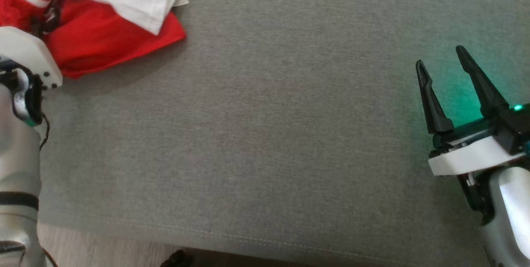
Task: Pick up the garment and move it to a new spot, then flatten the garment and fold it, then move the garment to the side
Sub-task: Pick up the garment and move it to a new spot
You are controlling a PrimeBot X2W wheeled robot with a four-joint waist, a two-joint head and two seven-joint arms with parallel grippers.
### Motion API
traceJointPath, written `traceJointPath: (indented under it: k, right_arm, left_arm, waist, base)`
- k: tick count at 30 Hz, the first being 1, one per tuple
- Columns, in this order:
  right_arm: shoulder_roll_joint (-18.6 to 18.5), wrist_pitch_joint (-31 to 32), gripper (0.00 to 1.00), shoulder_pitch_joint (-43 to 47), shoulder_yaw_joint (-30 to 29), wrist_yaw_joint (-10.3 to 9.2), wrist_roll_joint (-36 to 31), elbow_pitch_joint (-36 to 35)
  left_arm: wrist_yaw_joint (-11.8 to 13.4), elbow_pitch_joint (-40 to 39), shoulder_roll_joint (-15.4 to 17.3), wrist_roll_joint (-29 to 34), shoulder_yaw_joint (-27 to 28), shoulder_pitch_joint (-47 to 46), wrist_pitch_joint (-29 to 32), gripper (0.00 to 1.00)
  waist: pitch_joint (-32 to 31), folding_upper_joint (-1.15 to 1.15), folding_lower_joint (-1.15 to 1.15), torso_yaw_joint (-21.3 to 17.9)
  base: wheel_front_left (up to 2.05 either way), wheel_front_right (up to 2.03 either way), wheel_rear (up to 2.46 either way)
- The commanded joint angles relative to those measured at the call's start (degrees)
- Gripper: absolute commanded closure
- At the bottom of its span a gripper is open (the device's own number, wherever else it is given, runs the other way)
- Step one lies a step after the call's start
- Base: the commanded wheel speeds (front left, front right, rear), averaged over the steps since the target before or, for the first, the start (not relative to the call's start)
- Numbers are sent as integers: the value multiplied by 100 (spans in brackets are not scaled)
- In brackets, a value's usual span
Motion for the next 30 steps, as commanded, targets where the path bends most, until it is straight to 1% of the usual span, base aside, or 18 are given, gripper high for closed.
traceJointPath:
  k: [1,2,3,7,11,14,17,20,23,26,27,30]
  right_arm:
    - [-79,67,0,136,104,44,82,-334]
    - [-78,94,0,161,105,44,96,-384]
    - [-64,110,0,183,97,44,116,-428]
    - [16,103,0,253,33,44,186,-483]
    - [130,-8,0,399,-16,44,243,-361]
    - [244,-137,0,509,-22,44,295,-200]
    - [377,-287,0,610,9,44,350,18]
    - [533,-415,0,687,105,44,380,242]
    - [672,-519,0,727,208,44,414,433]
    - [778,-589,0,751,286,44,442,569]
    - [832,-625,0,760,312,44,463,619]
    - [896,-665,0,769,331,44,491,657]
  left_arm:
    - [32,141,436,155,18,-236,-16,24]
    - [22,302,453,184,-24,-275,4,67]
    - [26,436,481,211,-51,-313,-24,100]
    - [50,658,497,184,-39,-426,-222,100]
    - [-37,549,654,242,-103,-659,-668,100]
    - [-293,332,768,284,-226,-943,-800,100]
    - [-558,-46,735,351,-440,-1197,-744,100]
    - [-794,-535,663,327,-629,-1325,-524,100]
    - [-969,-1186,535,165,-818,-1349,-160,100]
    - [-1063,-2006,390,-125,-1073,-1267,377,100]
    - [-1090,-2624,286,-417,-1269,-1156,766,100]
    - [-1103,-3499,177,-753,-1641,-945,1312,100]
  waist:
    - [65,0,0,-123]
    - [56,0,0,-155]
    - [39,0,0,-189]
    - [-87,0,0,-274]
    - [-411,0,0,-355]
    - [-703,0,0,-393]
    - [-1085,0,0,-440]
    - [-1519,0,0,-564]
    - [-1932,0,0,-734]
    - [-2257,0,0,-930]
    - [-2388,0,0,-1066]
    - [-2493,0,0,-1278]
  base:
    - [0,0,0]
    - [0,0,0]
    - [0,0,0]
    - [0,0,0]
    - [0,0,0]
    - [0,0,0]
    - [0,0,0]
    - [0,0,0]
    - [0,0,0]
    - [0,0,0]
    - [0,0,0]
    - [0,0,0]
